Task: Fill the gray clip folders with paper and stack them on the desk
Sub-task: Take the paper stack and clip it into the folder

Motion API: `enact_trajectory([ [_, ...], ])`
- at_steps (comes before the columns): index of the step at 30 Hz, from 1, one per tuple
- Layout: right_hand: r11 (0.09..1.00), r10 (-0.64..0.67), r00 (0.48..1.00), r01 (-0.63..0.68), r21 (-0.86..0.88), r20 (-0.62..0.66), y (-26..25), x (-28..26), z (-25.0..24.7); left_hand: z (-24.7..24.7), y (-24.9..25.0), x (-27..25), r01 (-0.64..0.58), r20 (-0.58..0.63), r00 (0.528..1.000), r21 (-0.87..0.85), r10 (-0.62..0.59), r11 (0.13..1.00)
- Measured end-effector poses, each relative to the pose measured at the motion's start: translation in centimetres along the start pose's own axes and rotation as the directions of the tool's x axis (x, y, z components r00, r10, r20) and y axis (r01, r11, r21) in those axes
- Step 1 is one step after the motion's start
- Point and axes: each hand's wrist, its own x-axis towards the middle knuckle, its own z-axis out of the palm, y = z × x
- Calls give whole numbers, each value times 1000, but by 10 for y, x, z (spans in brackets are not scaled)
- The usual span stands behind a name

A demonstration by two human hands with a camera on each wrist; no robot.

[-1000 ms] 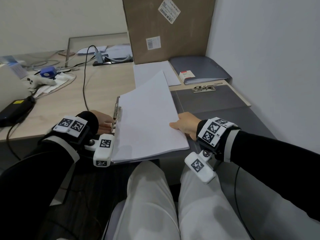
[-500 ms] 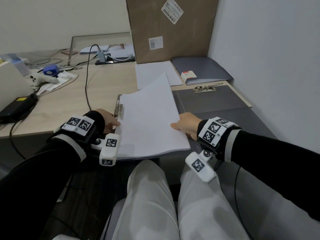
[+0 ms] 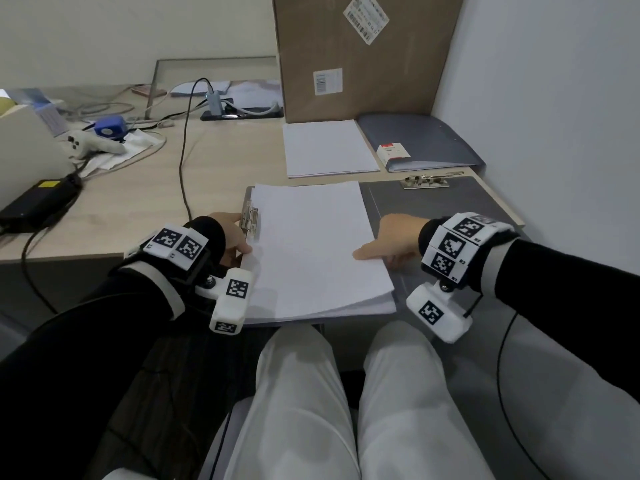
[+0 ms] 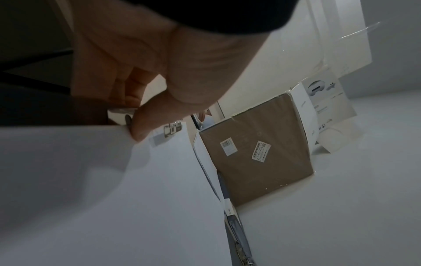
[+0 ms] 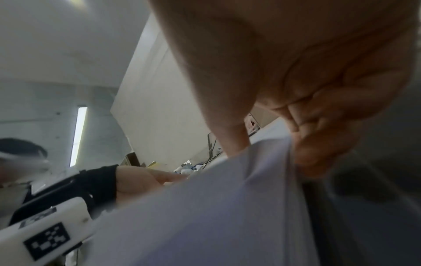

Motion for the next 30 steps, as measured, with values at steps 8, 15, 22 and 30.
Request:
enact_trajectory([
  [8, 937, -222, 973, 194, -291, -67, -20, 34, -12, -1, -4, 10, -29, -9, 999, 105, 30, 994],
  [15, 915, -204, 977, 215, -342, 70, -41, 63, 15, 0, -7, 11, -37, 19, 999, -38, 38, 999],
  [22, 904, -216, 973, 229, -361, 77, -36, 75, 25, -2, -8, 12, -31, 38, 999, -55, 33, 998],
  [30, 911, -212, 974, 228, -345, 83, -37, 74, 25, -18, 5, 12, -63, -14, 997, 284, 70, 957],
])
